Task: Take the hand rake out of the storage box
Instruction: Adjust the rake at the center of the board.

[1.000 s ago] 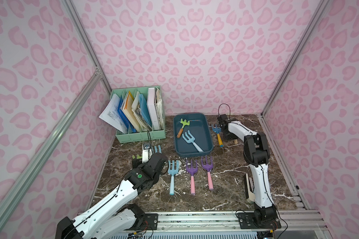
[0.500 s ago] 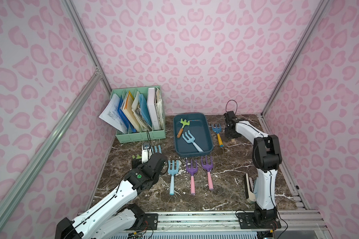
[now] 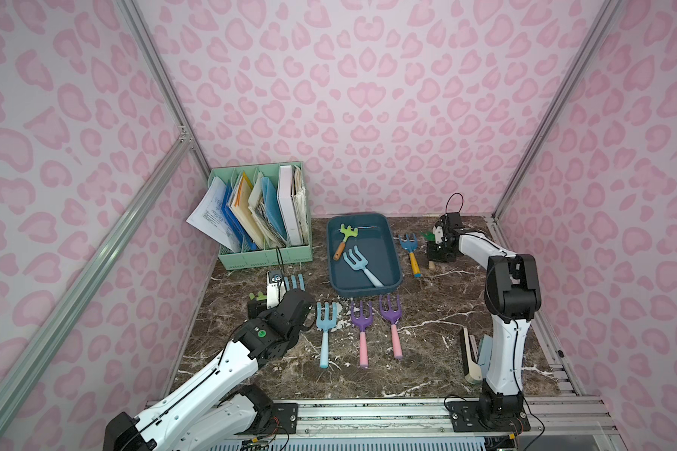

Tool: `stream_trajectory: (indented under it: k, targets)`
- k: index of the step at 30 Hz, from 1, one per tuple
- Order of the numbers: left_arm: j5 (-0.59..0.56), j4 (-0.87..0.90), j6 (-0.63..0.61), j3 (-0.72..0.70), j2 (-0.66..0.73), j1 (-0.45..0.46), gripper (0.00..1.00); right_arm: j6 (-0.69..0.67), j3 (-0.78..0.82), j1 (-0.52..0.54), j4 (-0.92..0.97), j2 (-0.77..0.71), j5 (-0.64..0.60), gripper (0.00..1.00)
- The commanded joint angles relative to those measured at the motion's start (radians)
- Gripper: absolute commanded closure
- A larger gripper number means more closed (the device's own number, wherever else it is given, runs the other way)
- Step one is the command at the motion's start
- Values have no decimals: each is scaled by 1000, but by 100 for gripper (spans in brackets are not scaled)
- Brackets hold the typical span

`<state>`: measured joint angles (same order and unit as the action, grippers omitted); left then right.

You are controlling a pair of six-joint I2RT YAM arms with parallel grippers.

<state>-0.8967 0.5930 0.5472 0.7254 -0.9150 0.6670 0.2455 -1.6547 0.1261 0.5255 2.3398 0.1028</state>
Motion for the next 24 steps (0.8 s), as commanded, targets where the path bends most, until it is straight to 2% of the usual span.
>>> stream_trajectory:
  k: [1,5,6,8,14,20,24]
  targets:
    - [-10,4,5,0,-1,-1,2,-3,-12,1,34,7,-95,88]
    - [-10,4,5,2,-3,0,2,-6,-17,-1,54,13,-116,74]
    - [-10,4,5,2,-2,0,2,-3,-16,-1,57,9,-125,69]
    - [-10,4,5,-1,-2,0,2,3,-17,0,66,3,-155,50]
    - [-12,4,5,0,-5,0,2,33,-63,40,146,-17,-402,51]
    - [-10,4,5,2,-7,-1,2,56,-102,61,137,13,-367,53]
    - [-8,3,5,2,-7,0,2,82,-177,69,199,72,-455,55]
